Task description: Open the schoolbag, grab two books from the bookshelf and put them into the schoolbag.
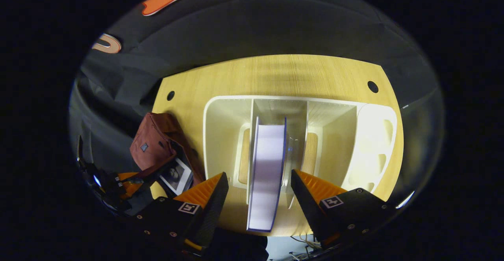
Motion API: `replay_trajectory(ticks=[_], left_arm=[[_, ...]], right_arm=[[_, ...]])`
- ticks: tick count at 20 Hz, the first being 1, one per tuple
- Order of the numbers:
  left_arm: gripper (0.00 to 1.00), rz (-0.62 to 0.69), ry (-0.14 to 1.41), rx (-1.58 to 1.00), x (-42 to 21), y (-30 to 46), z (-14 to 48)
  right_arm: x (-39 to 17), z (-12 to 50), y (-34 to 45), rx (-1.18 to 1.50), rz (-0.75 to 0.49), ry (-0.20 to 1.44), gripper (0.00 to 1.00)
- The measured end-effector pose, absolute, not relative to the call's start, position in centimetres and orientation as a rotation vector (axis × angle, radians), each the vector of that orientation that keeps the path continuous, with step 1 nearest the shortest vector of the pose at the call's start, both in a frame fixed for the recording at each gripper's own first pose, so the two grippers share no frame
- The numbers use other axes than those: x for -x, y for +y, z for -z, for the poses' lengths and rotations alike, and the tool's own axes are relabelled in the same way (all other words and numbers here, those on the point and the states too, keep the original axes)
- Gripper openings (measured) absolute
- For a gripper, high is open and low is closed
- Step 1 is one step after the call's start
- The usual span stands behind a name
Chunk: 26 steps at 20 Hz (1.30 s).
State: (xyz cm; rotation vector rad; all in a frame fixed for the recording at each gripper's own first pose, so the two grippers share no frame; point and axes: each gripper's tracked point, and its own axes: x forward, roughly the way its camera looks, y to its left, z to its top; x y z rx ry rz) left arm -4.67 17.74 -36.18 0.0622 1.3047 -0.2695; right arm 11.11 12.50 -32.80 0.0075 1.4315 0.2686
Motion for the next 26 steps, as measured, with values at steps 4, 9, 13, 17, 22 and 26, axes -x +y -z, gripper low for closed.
replay_trajectory(ticks=[4, 9, 13, 17, 22, 26], left_arm=[[0.04, 0.254, 1.326, -0.061, 4.6, 17.3, 36.6], [0.04, 0.238, 1.324, -0.062, 4.4, 17.2, 36.6], [0.04, 0.269, 1.315, -0.073, 4.4, 17.2, 36.6], [0.04, 0.316, 1.308, -0.095, 4.7, 17.7, 36.3], [0.04, 0.389, 1.281, -0.164, 4.4, 18.2, 35.4], [0.04, 0.445, 1.255, -0.207, 4.4, 18.4, 35.0]], right_arm=[[-11.4, 34.5, 11.8, 0.012, -0.229, 1.469, 0.71], [-12.2, 34.4, 10.1, -0.016, -0.129, 1.467, 0.29], [-12.0, 31.4, 8.9, -0.085, -0.072, 1.414, 0.37], [-10.5, 26.5, 8.8, -0.140, -0.066, 1.346, 0.37], [-8.1, 20.5, 9.7, -0.226, -0.046, 1.217, 0.36], [-5.3, 17.1, 9.9, -0.268, -0.017, 1.155, 0.37]])
